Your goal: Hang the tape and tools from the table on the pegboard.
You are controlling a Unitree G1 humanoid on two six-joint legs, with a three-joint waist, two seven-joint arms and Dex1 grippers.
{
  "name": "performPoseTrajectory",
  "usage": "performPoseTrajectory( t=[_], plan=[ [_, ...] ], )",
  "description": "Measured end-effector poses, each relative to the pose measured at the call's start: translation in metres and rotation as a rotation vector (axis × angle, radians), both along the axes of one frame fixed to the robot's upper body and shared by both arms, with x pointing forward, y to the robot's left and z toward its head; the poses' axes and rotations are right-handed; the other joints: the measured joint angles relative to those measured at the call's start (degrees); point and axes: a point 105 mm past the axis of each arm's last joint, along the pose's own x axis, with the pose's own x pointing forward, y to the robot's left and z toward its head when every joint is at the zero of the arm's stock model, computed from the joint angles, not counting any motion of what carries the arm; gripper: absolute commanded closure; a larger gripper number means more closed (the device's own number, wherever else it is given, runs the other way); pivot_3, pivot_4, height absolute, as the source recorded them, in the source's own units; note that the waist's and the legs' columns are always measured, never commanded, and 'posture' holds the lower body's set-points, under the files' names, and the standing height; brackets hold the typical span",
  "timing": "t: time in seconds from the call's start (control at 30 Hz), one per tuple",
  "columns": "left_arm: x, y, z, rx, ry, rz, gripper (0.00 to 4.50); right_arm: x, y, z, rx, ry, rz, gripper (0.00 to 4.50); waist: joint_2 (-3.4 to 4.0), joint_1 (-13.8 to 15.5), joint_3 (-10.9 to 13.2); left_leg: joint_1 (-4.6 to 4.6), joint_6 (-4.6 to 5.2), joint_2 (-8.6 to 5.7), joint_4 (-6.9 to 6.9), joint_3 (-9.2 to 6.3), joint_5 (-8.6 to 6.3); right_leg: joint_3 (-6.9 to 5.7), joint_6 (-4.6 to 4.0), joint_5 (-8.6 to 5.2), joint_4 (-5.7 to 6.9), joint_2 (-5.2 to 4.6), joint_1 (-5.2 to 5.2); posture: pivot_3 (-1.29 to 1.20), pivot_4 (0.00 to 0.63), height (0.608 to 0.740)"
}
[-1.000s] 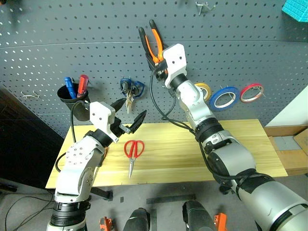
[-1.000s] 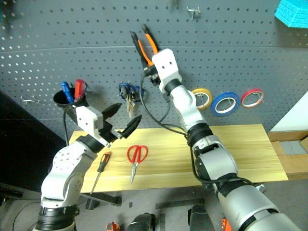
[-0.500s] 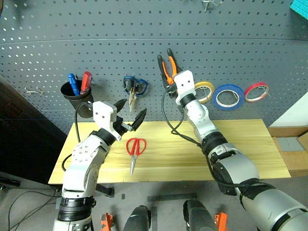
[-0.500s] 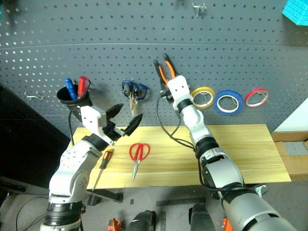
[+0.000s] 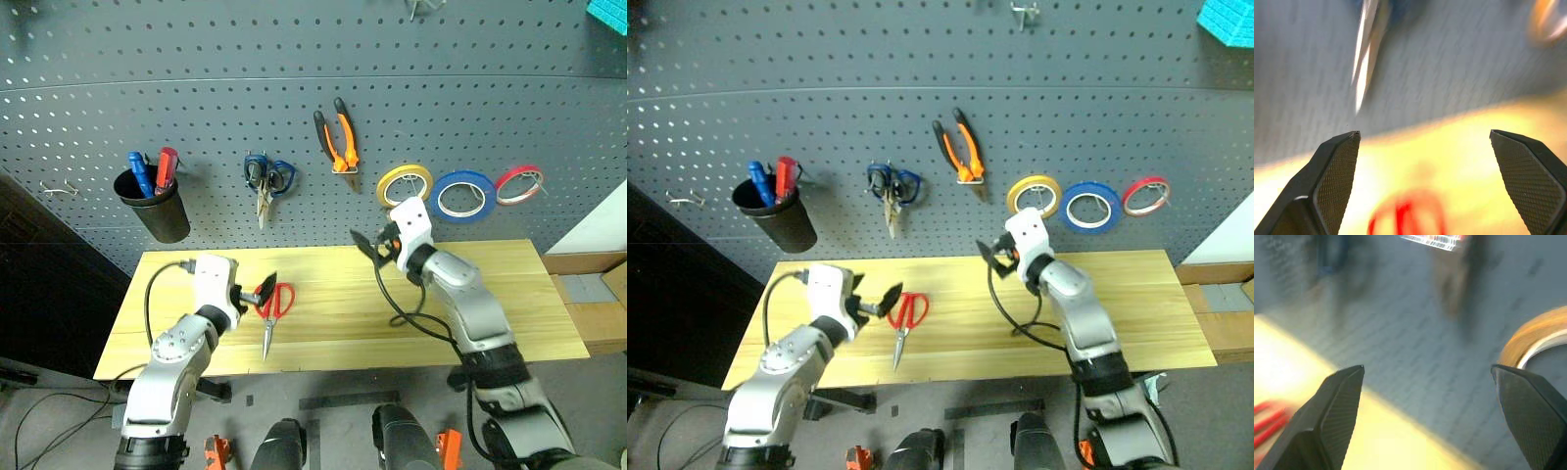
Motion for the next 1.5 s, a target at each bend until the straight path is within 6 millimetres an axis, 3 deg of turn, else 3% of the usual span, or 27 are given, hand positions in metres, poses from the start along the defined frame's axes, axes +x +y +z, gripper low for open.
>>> performPoseTrajectory(
  t=[0.1, 0.2, 0.4, 0.63, 0.73, 1.03, 1.27, 1.43, 1.5],
  plan=[
    [-0.013, 0.001, -0.036, 0.006, 0.188, 0.068, 0.00, -0.039, 0.008, -0.007, -0.049, 0.129, 0.187, 0.05, -0.08, 0.1, 0.1, 0.01, 0.00, 0.01, 0.03, -0.03, 0.00, -0.07, 0.08, -0.13, 0.00, 0.00, 0.05, -0.07, 0.226, 0.740],
    [-0.016, -0.006, -0.055, -0.004, 0.285, 0.078, 0.00, -0.059, 0.012, -0.009, -0.067, 0.191, 0.271, 0.05, -0.20, 0.3, 0.1, 0.03, 0.01, 0.09, 0.17, -0.04, 0.01, -0.20, 0.06, -0.11, 0.07, 0.00, 0.09, -0.08, 0.223, 0.740],
    [0.003, -0.024, -0.071, -0.047, 0.354, 0.115, 0.00, -0.066, 0.018, -0.011, -0.071, 0.239, 0.303, 0.05, -0.37, 0.4, 0.2, -0.04, -0.02, 0.13, 0.35, 0.00, 0.01, -0.27, 0.08, -0.07, 0.07, 0.00, 0.11, -0.10, 0.219, 0.740],
    [0.019, -0.024, -0.079, -0.081, 0.400, 0.203, 0.00, -0.064, 0.015, -0.008, -0.081, 0.244, 0.290, 0.05, -0.38, 0.3, 0.2, -0.09, -0.16, 0.13, 0.33, 0.03, -0.08, -0.26, 0.08, -0.08, -0.03, -0.01, 0.08, -0.13, 0.221, 0.740],
    [0.020, -0.023, -0.080, -0.088, 0.405, 0.212, 0.61, -0.062, 0.013, -0.006, -0.075, 0.248, 0.276, 0.00, -0.37, 0.3, 0.2, -0.08, -0.16, 0.13, 0.35, 0.04, -0.08, -0.26, 0.09, -0.08, -0.02, -0.01, 0.09, -0.13, 0.219, 0.740],
    [0.024, -0.018, -0.083, -0.104, 0.400, 0.211, 3.37, -0.061, 0.009, -0.005, -0.055, 0.271, 0.257, 0.00, -0.37, 0.2, 0.2, -0.07, -0.16, 0.12, 0.43, 0.05, -0.08, -0.26, 0.10, -0.07, -0.01, -0.01, 0.12, -0.14, 0.216, 0.740],
    [0.021, -0.015, -0.083, -0.118, 0.400, 0.205, 3.39, -0.058, 0.007, -0.005, -0.055, 0.263, 0.232, 0.00, -0.37, 0.0, 0.2, -0.08, -0.17, 0.13, 0.42, 0.05, -0.08, -0.25, 0.10, -0.07, -0.01, -0.01, 0.11, -0.14, 0.215, 0.740],
    [0.006, -0.007, -0.083, -0.124, 0.358, 0.162, 3.39, -0.056, 0.004, -0.002, -0.064, 0.220, 0.216, 0.00, -0.38, -0.9, 0.2, -0.10, -0.20, 0.16, 0.37, 0.07, -0.10, -0.25, 0.09, -0.08, -0.03, -0.01, 0.06, -0.15, 0.214, 0.740],
    [0.001, -0.003, -0.074, -0.104, 0.291, 0.127, 3.39, -0.055, 0.002, 0.000, -0.064, 0.192, 0.210, 0.00, -0.46, -1.0, 0.3, -0.11, -0.21, 0.20, 0.34, 0.07, -0.11, -0.26, 0.08, -0.08, -0.04, -0.01, 0.03, -0.14, 0.213, 0.740]
  ],
)
